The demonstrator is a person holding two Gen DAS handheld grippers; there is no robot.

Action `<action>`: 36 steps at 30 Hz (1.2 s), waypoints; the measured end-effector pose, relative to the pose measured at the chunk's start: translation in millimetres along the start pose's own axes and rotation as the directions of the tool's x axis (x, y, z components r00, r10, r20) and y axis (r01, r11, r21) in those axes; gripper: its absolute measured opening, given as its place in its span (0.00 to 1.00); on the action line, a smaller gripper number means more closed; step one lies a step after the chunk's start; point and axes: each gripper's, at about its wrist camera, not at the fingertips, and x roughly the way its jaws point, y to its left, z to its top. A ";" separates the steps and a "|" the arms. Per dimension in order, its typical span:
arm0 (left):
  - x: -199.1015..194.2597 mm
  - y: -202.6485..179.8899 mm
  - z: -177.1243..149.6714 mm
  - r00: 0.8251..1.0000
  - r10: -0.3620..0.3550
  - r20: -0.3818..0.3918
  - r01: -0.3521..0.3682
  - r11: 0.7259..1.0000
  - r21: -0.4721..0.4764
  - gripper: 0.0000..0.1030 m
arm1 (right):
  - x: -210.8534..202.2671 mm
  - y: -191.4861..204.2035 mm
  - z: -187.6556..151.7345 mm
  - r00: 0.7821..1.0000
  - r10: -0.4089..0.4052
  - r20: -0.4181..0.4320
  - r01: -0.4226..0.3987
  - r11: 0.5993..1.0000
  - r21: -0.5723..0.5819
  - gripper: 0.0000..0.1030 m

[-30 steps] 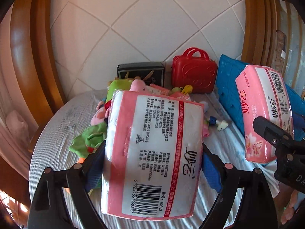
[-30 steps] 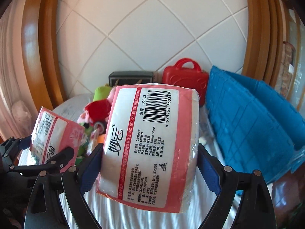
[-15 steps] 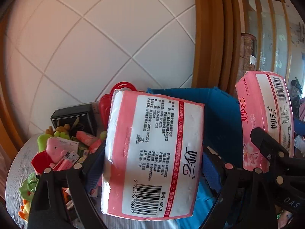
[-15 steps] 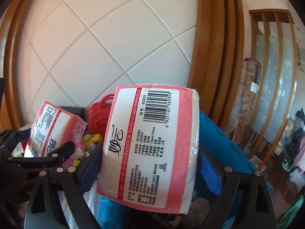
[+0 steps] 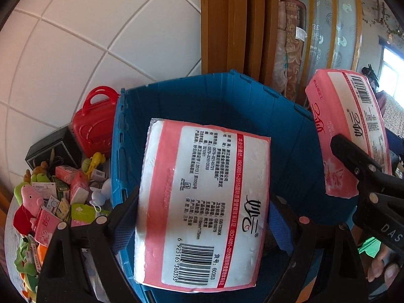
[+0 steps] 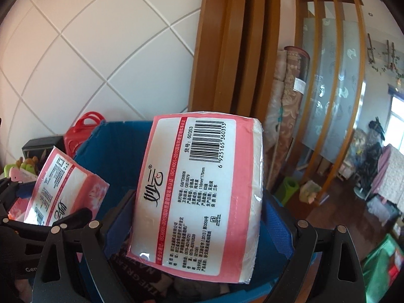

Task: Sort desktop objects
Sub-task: 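Carry both pink tissue packs over the blue crate with both tools, then open both tools to drop the tissue packs into the blue crate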

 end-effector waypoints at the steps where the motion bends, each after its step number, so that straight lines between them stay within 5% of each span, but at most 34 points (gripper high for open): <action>1: 3.3 1.0 -1.4 1.000 -0.003 -0.019 0.003 1.000 -0.001 0.88 | 2.3 -1.3 -1.0 1.000 0.003 -0.004 -0.003 1.000 0.003 0.93; 3: 6.3 0.2 -4.6 0.999 -0.010 -0.043 0.010 1.000 -0.005 0.88 | 5.3 -4.0 -2.4 1.000 0.004 -0.001 -0.004 1.000 0.011 1.00; 11: 3.5 -10.1 -12.6 0.999 -0.009 -0.053 0.011 0.999 0.036 0.88 | 1.0 -8.0 -8.7 1.000 0.008 0.003 -0.008 1.000 0.016 1.00; 15: 0.8 -7.9 -11.9 0.998 -0.063 -0.013 0.064 0.998 0.015 0.88 | -2.1 -9.9 -12.9 1.000 0.011 -0.002 -0.011 1.000 0.015 1.00; 26: 15.9 -27.7 -28.9 0.985 0.014 -0.172 0.007 0.993 0.121 0.88 | -1.5 -20.1 -20.9 1.000 0.009 -0.029 -0.008 1.000 0.024 1.00; 36: -6.7 -12.4 -33.9 0.997 0.006 -0.073 0.000 0.997 0.083 0.89 | -3.8 -16.3 -26.0 0.999 0.023 -0.029 -0.022 1.000 0.014 1.00</action>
